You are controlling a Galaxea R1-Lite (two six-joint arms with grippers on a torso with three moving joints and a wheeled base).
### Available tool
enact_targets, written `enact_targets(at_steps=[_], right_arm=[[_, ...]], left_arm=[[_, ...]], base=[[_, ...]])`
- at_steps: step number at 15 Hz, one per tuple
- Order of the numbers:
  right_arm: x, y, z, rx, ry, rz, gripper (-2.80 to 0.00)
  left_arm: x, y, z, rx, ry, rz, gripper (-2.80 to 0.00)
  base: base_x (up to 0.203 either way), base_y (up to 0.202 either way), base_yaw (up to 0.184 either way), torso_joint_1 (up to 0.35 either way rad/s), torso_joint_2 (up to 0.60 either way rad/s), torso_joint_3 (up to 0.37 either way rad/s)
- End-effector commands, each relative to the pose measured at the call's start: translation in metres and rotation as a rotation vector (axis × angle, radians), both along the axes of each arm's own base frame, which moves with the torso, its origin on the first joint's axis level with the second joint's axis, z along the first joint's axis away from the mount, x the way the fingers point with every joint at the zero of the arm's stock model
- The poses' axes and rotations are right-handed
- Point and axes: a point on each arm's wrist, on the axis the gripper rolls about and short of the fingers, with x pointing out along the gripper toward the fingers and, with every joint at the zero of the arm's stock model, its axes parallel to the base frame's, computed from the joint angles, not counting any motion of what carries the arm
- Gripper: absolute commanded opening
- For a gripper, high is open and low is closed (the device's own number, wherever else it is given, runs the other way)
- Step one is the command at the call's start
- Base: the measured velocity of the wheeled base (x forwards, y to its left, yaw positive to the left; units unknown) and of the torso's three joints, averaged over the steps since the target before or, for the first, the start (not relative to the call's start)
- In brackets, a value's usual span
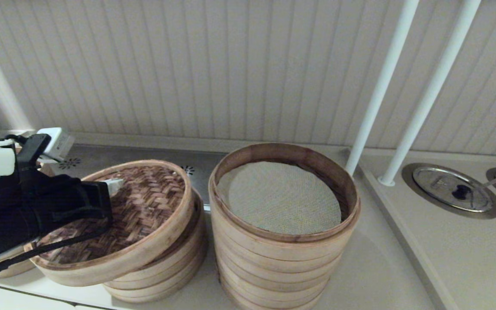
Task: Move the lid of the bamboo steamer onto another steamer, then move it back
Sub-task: Put the steamer
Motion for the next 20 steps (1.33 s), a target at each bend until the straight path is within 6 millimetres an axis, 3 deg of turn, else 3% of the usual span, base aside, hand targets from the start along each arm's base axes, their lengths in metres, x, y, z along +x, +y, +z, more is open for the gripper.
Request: enact_targets(at_steps=[1,3,8,11,20], right_arm=[[0.000,0.000,0.000,0.000,0.003,0.000,-2.80],[0.000,0.000,0.000,0.000,0.003,0.000,-2.80],[0.000,0.000,0.000,0.000,0.003,0.000,-2.80],[0.000,0.000,0.000,0.000,0.003,0.000,-2.80],[0.000,0.000,0.000,0.000,0.003,0.000,-2.80]], left_arm=[[0.003,0.000,-0.004,-0.005,0.002,0.005,-2.80],[0.014,0.000,-0.019,-0.011,0.022,0.019,-2.80],[0.031,0.003,-0.033,-0.017,0.025,0.045,-2.80],[0.031,0.003,-0.033,-0.017,0.025,0.045,-2.80],[0.060,-0.002,-0.054,-0.025,-0.007,0.037,-2.80]], base=[[0.000,0.000,0.000,0.000,0.00,0.000],[0.000,0.000,0.000,0.000,0.00,0.000],[0.000,0.000,0.000,0.000,0.00,0.000],[0.000,0.000,0.000,0.000,0.00,0.000],[0.000,0.000,0.000,0.000,0.00,0.000]])
